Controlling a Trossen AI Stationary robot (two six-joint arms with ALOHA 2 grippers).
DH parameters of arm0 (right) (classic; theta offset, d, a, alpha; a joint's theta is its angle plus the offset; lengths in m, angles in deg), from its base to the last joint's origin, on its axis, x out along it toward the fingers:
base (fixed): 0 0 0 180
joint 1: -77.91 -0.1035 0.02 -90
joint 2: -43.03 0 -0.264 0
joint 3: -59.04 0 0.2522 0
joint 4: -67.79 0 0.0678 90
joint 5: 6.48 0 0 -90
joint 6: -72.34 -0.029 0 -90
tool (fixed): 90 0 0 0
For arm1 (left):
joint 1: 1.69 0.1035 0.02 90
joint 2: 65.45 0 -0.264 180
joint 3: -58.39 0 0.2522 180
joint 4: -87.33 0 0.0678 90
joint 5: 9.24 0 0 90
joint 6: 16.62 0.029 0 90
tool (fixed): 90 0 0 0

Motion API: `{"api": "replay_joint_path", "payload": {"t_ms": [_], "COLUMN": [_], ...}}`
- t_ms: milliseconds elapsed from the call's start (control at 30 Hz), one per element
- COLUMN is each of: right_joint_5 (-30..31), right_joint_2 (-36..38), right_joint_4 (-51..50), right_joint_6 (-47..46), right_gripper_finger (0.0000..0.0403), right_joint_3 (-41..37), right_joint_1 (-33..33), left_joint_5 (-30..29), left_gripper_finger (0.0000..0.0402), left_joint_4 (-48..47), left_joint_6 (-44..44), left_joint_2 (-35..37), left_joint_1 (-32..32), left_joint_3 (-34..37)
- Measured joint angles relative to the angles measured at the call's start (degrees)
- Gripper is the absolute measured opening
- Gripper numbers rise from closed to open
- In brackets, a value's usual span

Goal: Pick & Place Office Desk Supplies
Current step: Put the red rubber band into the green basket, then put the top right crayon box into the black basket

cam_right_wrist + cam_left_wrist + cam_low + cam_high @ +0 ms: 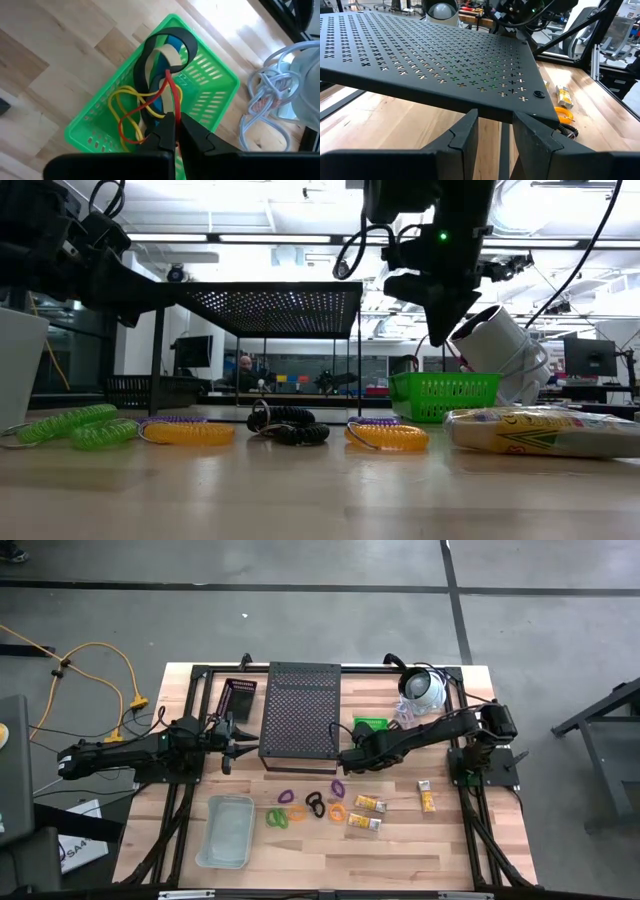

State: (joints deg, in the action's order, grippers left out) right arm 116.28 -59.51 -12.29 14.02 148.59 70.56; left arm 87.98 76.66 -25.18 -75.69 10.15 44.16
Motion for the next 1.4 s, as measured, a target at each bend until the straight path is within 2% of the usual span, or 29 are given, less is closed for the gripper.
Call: {"api": "replay_joint_path", "payload": {"t_ms": [133,400,567,733,867,1400], "right_joint_5": [-1.07,-1.14,-1.01,-1.7,-4.76,-4.76], "right_joint_2": [0.0,0.0,0.0,0.0,0.0,0.0], "right_joint_4": [0.0,0.0,0.0,-0.02,0.94,2.28], "right_joint_6": [-0.01,-0.55,-0.57,-1.83,-1.94,-3.26], "right_gripper_finger": [0.0011,0.0078,0.0104,0.0116,0.0121,0.0135], "right_joint_3": [0.01,0.01,0.0,0.0,0.0,0.0], "right_joint_1": [0.39,0.76,0.76,0.74,0.24,-1.65], "left_joint_5": [0.01,0.0,0.01,0.01,0.0,0.02], "left_gripper_finger": [0.0118,0.0118,0.0118,0.0118,0.0118,0.0118], "left_joint_4": [0.0,0.0,0.0,0.0,0.0,0.0], "left_joint_6": [0.0,0.0,0.0,0.0,0.0,0.0], "left_joint_2": [0.0,0.01,0.02,0.01,0.01,0.02], "left_joint_1": [-0.01,-0.02,0.0,0.0,0.0,-0.01], "left_joint_3": [0.0,0.0,0.0,0.0,0.0,0.0]}}
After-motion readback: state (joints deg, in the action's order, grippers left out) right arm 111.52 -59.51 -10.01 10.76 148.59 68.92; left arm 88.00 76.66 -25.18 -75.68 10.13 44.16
